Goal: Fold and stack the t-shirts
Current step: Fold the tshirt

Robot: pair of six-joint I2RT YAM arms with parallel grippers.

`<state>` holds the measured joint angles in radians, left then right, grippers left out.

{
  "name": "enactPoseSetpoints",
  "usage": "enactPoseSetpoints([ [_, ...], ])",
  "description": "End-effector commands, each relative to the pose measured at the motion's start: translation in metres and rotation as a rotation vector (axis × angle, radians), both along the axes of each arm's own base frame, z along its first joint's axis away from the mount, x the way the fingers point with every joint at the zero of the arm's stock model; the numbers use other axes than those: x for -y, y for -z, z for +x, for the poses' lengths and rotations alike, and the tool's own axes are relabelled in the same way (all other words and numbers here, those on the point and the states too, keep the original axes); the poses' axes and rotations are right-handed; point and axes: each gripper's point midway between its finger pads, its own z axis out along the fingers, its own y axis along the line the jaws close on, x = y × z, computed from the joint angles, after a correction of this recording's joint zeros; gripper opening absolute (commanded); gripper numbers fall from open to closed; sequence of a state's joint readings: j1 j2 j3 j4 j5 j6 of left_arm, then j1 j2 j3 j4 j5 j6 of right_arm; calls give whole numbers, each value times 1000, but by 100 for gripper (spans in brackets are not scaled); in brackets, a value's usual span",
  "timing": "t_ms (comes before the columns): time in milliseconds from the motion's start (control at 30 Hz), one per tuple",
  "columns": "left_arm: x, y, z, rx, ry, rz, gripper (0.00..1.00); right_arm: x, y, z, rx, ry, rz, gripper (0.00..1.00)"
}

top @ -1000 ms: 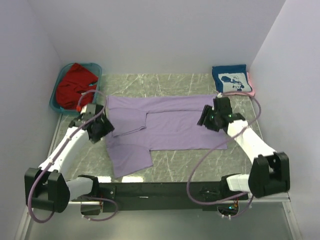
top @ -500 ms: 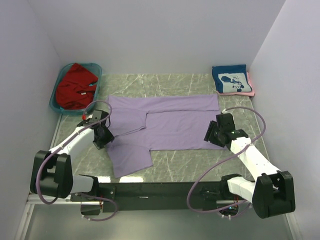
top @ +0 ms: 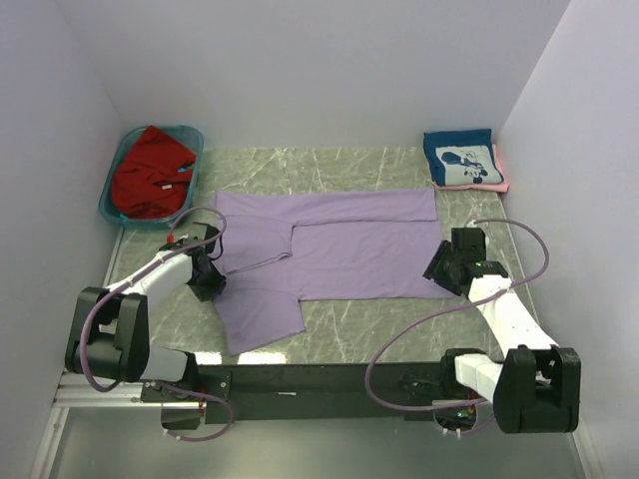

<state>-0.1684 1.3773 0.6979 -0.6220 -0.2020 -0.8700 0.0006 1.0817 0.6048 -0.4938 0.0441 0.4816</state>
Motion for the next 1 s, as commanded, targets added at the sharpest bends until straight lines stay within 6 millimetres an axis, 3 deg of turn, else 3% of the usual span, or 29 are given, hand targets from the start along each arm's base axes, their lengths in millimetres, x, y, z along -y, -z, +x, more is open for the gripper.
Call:
enactPoseSetpoints([
  [0, 0, 8, -5, -31, -4, 8, 32, 19, 1, -4, 14, 89, -13, 59],
  [200, 0, 10, -8, -46, 1, 10, 6, 39, 13, -15, -35, 199, -36, 58],
  [267, 0, 10, -7, -46, 3, 12, 1, 44, 16, -17, -52, 224, -36, 57],
  [633, 2, 6, -7, -27, 14, 18, 1, 47, 31, -28, -163, 256, -36, 55],
  [967, 2, 3, -7, -20, 7, 25, 1, 48, 42, -26, -225, 246, -38, 53],
])
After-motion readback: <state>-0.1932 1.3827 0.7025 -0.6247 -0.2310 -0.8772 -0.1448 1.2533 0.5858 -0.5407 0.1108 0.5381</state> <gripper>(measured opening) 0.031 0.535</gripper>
